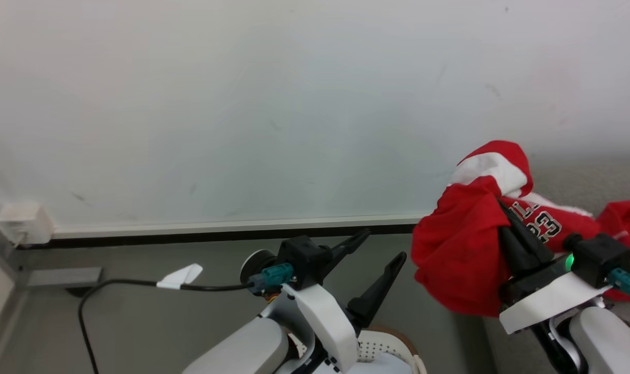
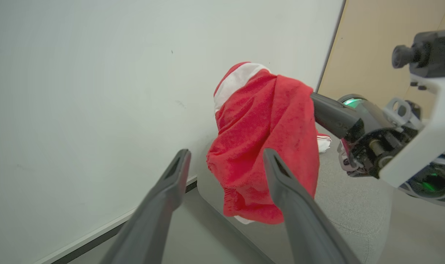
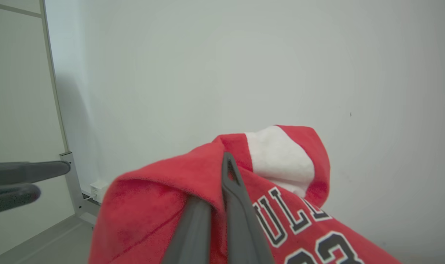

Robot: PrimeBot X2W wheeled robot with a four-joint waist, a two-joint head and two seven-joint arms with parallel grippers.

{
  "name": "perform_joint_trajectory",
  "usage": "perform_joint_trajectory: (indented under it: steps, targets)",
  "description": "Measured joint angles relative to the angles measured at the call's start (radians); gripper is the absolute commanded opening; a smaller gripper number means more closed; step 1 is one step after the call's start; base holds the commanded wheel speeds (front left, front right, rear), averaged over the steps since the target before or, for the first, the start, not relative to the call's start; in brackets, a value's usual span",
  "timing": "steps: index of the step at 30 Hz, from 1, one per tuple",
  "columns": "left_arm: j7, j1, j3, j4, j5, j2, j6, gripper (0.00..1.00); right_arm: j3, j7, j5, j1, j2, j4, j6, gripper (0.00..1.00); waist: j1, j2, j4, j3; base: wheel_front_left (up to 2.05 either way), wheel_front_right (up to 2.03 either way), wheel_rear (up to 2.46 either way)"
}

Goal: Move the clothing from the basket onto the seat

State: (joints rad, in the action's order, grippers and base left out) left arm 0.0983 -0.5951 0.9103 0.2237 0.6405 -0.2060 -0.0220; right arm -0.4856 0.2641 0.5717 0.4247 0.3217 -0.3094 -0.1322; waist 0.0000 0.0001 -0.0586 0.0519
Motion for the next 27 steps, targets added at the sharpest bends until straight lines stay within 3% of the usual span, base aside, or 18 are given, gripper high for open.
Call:
perform_joint_trajectory:
  steps: [10,18,27]
  targets:
    - [0.068,0.009,0.007,-0.003,-0.039,-0.021,-0.012,1.00,0.085,0.000,-0.028,0.000,0.059,0.091,0.000,0.00,0.0000,0.0000,-0.199,-0.036,0.00,0.00,0.00]
    - [0.112,0.006,0.015,0.028,-0.062,-0.017,-0.004,1.00,0.151,0.000,-0.035,-0.056,0.058,0.161,0.000,0.00,0.0000,0.0000,-0.353,-0.062,0.00,0.00,0.00]
    - [0.132,0.001,0.026,0.053,-0.070,-0.002,0.005,1.00,0.215,0.000,-0.042,-0.088,0.042,0.186,0.000,0.00,0.0000,0.0000,-0.454,-0.094,0.00,0.00,0.00]
